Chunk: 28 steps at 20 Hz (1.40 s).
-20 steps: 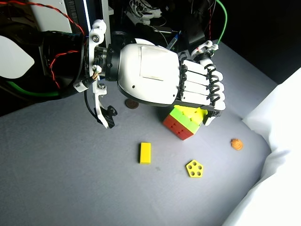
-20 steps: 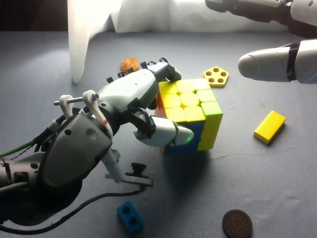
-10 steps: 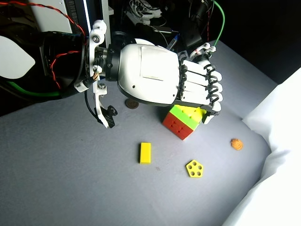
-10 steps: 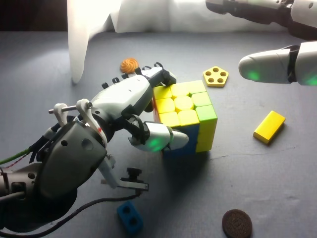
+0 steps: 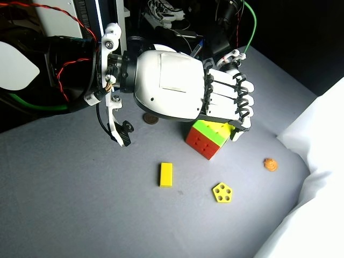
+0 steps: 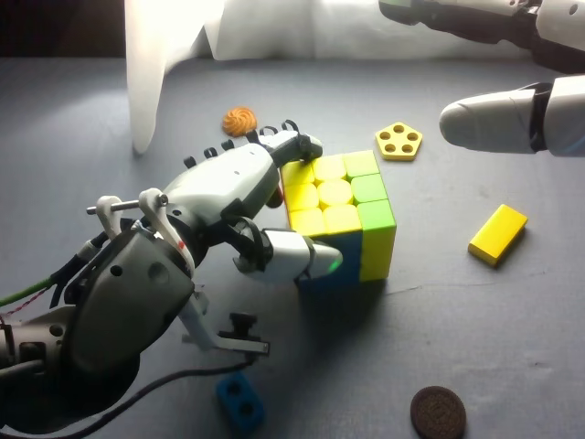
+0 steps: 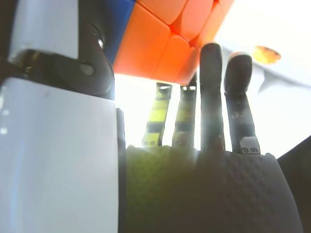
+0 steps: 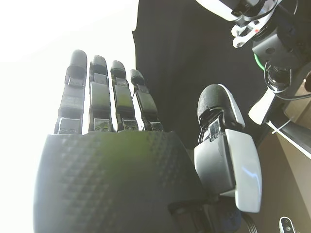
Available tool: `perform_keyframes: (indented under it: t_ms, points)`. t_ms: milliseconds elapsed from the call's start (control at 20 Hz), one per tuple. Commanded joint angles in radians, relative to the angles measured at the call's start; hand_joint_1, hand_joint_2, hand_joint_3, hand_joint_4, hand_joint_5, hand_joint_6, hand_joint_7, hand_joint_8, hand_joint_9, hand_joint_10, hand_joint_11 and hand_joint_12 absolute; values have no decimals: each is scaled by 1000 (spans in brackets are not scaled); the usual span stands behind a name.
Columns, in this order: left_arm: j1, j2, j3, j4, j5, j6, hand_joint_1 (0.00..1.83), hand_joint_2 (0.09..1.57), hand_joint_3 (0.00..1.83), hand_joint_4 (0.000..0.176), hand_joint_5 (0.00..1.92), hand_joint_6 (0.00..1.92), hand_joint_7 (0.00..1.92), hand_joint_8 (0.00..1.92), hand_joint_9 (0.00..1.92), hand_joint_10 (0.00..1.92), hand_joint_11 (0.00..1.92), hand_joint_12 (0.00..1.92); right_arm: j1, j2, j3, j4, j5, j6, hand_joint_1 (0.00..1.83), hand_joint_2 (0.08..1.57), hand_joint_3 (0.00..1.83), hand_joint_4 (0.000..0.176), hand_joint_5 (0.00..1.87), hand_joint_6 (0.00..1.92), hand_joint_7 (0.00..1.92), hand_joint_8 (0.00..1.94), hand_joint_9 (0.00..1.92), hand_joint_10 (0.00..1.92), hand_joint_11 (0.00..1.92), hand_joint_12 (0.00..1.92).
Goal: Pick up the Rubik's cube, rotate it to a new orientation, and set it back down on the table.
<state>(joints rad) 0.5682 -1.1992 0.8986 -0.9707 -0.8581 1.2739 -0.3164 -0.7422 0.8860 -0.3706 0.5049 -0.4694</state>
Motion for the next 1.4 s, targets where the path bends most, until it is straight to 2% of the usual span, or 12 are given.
perform_keyframes:
  t_ms: [0, 50, 150, 200, 250, 300, 400, 550, 750, 1050, 1200, 1350]
  points:
    - [4, 4, 1, 41, -56, -5, 966, 1164, 0, 0, 501, 81, 527, 261, 384, 781, 113, 1480, 5, 4, 0, 26, 119, 1, 0, 1270, 0, 0, 26, 6, 103, 6, 108, 5, 0, 384]
    - [5, 4, 1, 41, -56, -5, 958, 1002, 0, 0, 408, 6, 447, 31, 414, 297, 14, 1191, 4, 4, 0, 26, 119, 0, 0, 1278, 3, 0, 26, 5, 107, 6, 112, 6, 0, 363]
    - [5, 5, 1, 41, -56, -8, 848, 966, 0, 0, 283, 2, 327, 3, 357, 58, 0, 952, 4, 4, 0, 26, 120, -1, 0, 1265, 0, 0, 0, 0, 73, 7, 96, 6, 0, 272]
    - [4, 5, 1, 41, -58, -8, 848, 966, 0, 0, 283, 2, 327, 3, 357, 58, 0, 952, 4, 4, 0, 26, 120, -1, 0, 1265, 0, 0, 0, 0, 73, 7, 96, 6, 0, 272]
    - [3, 5, 0, 40, -59, -8, 654, 929, 0, 5, 48, 0, 96, 0, 134, 2, 0, 651, 4, 4, 0, 26, 120, -1, 0, 1266, 0, 0, 7, 2, 73, 5, 97, 5, 0, 321]
    - [1, 5, -1, 40, -59, -8, 629, 909, 0, 11, 9, 0, 39, 2, 66, 1, 0, 534, 4, 4, 0, 26, 120, -1, 0, 1268, 0, 0, 4, 1, 73, 4, 95, 4, 0, 331]
    - [-1, 7, -4, 39, -59, -8, 524, 855, 0, 34, 0, 0, 1, 0, 3, 0, 0, 298, 3, 3, 0, 26, 120, -2, 0, 1269, 0, 0, 3, 1, 71, 2, 91, 2, 0, 329]
    - [-8, 13, -7, 47, -60, -8, 447, 837, 0, 41, 0, 0, 0, 0, 0, 0, 0, 49, 2, 3, 0, 26, 120, -5, 0, 1259, 0, 0, 6, 2, 67, 0, 87, 3, 0, 329]
    - [-53, 46, -12, 70, -46, 43, 480, 824, 0, 39, 0, 0, 0, 0, 0, 0, 0, 18, 0, 1, 0, 26, 121, -6, 0, 1265, 0, 0, 0, 0, 64, 3, 80, 6, 0, 315]
    - [-175, 145, -7, 176, 161, 161, 444, 849, 6, 34, 0, 0, 0, 0, 0, 0, 0, 0, 0, -2, -1, 25, 121, -6, 0, 1257, 0, 0, 2, 0, 61, 0, 72, 0, 0, 239]
    - [-222, 181, -19, 311, 233, 168, 439, 856, 6, 33, 0, 0, 0, 0, 0, 0, 0, 0, 1, -2, -1, 25, 109, -6, 0, 1262, 0, 0, 6, 2, 76, 4, 69, 4, 0, 271]
    - [-280, 194, -10, 552, 331, 74, 475, 863, 6, 39, 0, 0, 0, 0, 0, 0, 6, 3, 2, -3, -1, 25, 89, -28, 0, 1263, 0, 0, 10, 4, 82, 5, 89, 12, 0, 277]
